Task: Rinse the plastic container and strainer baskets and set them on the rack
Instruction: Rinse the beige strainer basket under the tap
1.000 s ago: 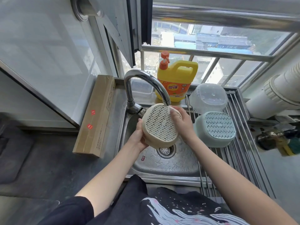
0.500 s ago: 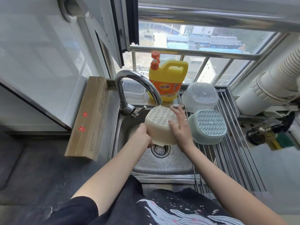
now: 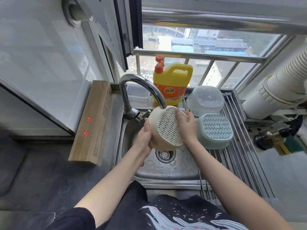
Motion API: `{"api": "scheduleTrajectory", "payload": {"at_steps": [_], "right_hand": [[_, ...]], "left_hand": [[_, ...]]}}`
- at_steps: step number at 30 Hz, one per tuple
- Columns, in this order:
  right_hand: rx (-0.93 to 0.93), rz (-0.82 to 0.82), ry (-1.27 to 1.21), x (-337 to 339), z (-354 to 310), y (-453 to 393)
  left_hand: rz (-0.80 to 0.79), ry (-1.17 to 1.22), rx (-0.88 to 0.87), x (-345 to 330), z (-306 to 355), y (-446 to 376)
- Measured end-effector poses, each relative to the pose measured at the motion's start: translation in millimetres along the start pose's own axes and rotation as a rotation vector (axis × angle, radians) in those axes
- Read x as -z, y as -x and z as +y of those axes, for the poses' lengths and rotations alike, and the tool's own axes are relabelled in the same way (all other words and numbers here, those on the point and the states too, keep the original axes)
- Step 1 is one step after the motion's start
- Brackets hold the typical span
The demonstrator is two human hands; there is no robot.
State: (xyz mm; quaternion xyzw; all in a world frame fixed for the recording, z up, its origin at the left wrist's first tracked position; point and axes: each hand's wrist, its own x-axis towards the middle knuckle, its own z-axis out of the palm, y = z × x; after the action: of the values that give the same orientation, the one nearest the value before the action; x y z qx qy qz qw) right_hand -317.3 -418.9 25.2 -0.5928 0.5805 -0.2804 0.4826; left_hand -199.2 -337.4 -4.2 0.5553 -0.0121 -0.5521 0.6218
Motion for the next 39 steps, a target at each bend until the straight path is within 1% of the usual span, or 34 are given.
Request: {"api": "scheduleTrajectory", "payload": {"at_steps": [3, 5, 13, 17, 21, 23, 26, 28, 30, 31, 32, 33, 34, 35, 36, 37, 38, 39], "right_hand": [[0.12, 0.076, 0.181, 1.0, -9.8, 4.1], [0.186, 0.078, 0.258, 0.2, -15.0, 7.2], [0.082, 0.031, 0.129, -2.2, -8.5, 4.3], [0.095, -0.051, 0.078, -9.3, -1.3, 0.8], [0.079, -0.068, 0.021, -17.5, -1.2, -3.1], [0.084, -0.096, 0.062, -23.8, -4.9, -3.3], [0.125, -0.149, 0.204, -30.4, -12.4, 1.4], [0.159, -0.171, 0.217, -33.0, -15.6, 1.7], [0.114, -0.172, 0.157, -32.6, -17.7, -1.2], [0.062, -0.159, 0.115, -31.7, -16.2, -4.5], [0.01, -0.154, 0.11, -30.3, -16.2, -7.8], [-0.04, -0.162, 0.124, -29.7, -15.2, -11.3], [-0.086, -0.185, 0.116, -27.3, -16.1, -13.0], [-0.155, -0.214, 0.078, -24.6, -15.6, -16.1], [-0.25, -0.255, 0.006, -21.4, -15.0, -17.2], [-0.382, -0.298, -0.088, -18.0, -13.7, -17.4], [-0.476, -0.333, -0.148, -14.3, -12.2, -18.5], [-0.525, -0.359, -0.156, -10.9, -11.5, -20.4]], "left_hand": [[-0.069, 0.031, 0.018, 8.0, 1.8, 1.0], [-0.107, 0.025, -0.008, 13.9, 2.6, -0.3], [-0.137, -0.114, -0.073, 14.3, 13.1, 2.3], [-0.111, -0.122, -0.068, 22.8, 10.8, 0.3], [-0.087, -0.102, -0.052, 36.9, 9.6, 5.3], [-0.066, -0.085, -0.037, 44.4, 7.4, 7.9], [-0.039, -0.04, -0.049, 48.4, 6.6, 9.3], [-0.021, -0.018, -0.058, 49.4, 9.4, 8.6], [0.012, -0.021, -0.076, 47.9, 13.4, 9.4], [0.045, -0.046, -0.091, 45.5, 15.5, 10.7], [0.087, -0.111, -0.138, 42.7, 17.5, 12.1], [0.112, -0.213, -0.225, 38.2, 20.0, 15.0], [0.104, -0.371, -0.358, 32.7, 22.2, 18.1], [0.071, -0.581, -0.5, 27.2, 22.9, 20.9], [0.047, -0.85, -0.645, 23.6, 21.7, 22.4], [0.045, -1.13, -0.787, 20.3, 21.0, 24.0], [0.043, -1.353, -0.93, 19.4, 18.6, 23.1], [0.013, -1.492, -1.081, 18.2, 15.2, 23.6]]}}
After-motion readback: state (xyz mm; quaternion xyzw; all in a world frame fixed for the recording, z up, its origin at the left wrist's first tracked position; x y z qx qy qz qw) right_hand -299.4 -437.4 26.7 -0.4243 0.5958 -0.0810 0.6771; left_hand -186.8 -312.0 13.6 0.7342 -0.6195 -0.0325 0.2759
